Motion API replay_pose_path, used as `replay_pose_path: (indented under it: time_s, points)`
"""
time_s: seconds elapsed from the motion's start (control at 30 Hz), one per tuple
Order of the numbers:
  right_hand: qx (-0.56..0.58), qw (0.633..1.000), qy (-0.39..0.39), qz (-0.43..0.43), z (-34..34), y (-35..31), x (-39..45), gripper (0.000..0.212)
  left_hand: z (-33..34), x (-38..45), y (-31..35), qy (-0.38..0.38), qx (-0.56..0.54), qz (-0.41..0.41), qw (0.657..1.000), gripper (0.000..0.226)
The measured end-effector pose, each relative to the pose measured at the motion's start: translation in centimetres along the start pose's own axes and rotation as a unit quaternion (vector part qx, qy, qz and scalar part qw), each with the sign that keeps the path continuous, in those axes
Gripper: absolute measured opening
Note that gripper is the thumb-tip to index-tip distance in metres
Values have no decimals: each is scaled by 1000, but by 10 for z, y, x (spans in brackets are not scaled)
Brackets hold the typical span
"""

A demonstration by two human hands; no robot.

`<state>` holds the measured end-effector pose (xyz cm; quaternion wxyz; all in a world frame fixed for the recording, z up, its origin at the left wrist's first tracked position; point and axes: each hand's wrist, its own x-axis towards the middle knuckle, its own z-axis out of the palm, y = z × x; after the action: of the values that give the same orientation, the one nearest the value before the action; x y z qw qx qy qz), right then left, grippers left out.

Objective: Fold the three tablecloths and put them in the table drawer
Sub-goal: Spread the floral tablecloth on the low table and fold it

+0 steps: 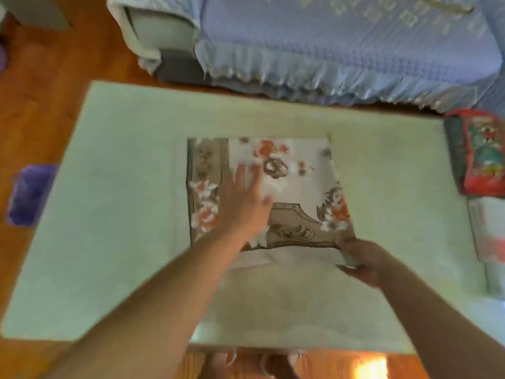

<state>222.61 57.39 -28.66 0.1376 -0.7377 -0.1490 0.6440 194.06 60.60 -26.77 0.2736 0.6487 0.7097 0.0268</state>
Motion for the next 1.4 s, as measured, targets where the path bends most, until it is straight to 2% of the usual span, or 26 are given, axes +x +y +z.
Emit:
replay_pose_path:
  time_s: [0.07,0.1,0.17,0.23,0.37,0.53,0.63,0.77,0.83,0.9,0.97,1.0,1.03,1.07,1.13,1.23,1.3,1.4]
  points:
    - [73,996,58,15,7,55,17,29,80,-64,-45,-88,69,18,994,72]
    - [82,993,81,19,10,71,22,22,103,-87,-67,-112,106,32,988,74]
    - [35,993,111,4,7,86,27,28,120,-109,-97,-132,156,62,977,77]
    - [-26,994,108,3,-2,84,26,31,112,-108,-100,-127,170,77,974,72]
    - [-105,990,60,71,-19,65,24,30,96,-81,-59,-75,148,101,981,67]
    - [-45,986,147,-70,-16,40,51,25,105,-2,-22,26,152,147,977,71]
    - [-17,982,142,-122,-12,30,64,16,128,18,-38,5,184,142,973,74]
    - [-17,989,81,-122,-14,23,57,9,130,23,-38,-55,185,136,972,77]
    - [-32,988,53,-138,-11,15,42,5,113,26,-32,-112,153,136,972,82]
    - [-80,979,57,-181,-4,2,21,10,86,23,-24,-141,29,111,983,75]
    - [-130,963,61,-226,15,-17,0,10,53,7,-26,-47,-151,34,987,49]
    - [-153,956,63,-244,28,-27,-10,11,40,-2,-35,8,-235,-28,971,35]
    - [-175,948,67,-259,44,-38,-21,12,29,-12,-49,39,-317,-101,942,23]
    - [-191,940,69,-273,61,-47,-30,13,20,-22,-67,43,-401,-172,899,17]
    - [-220,924,61,-308,101,-64,-51,11,7,-43,-109,16,-534,-273,800,17]
    - [-274,894,30,-355,175,-74,-71,19,8,-63,-168,-13,-656,-331,678,29]
    - [-315,873,20,-373,227,-66,-66,20,16,-63,-194,-40,-689,-334,642,46]
    - [-403,840,26,-363,304,-40,-38,10,24,-54,-213,-62,-699,-329,632,60]
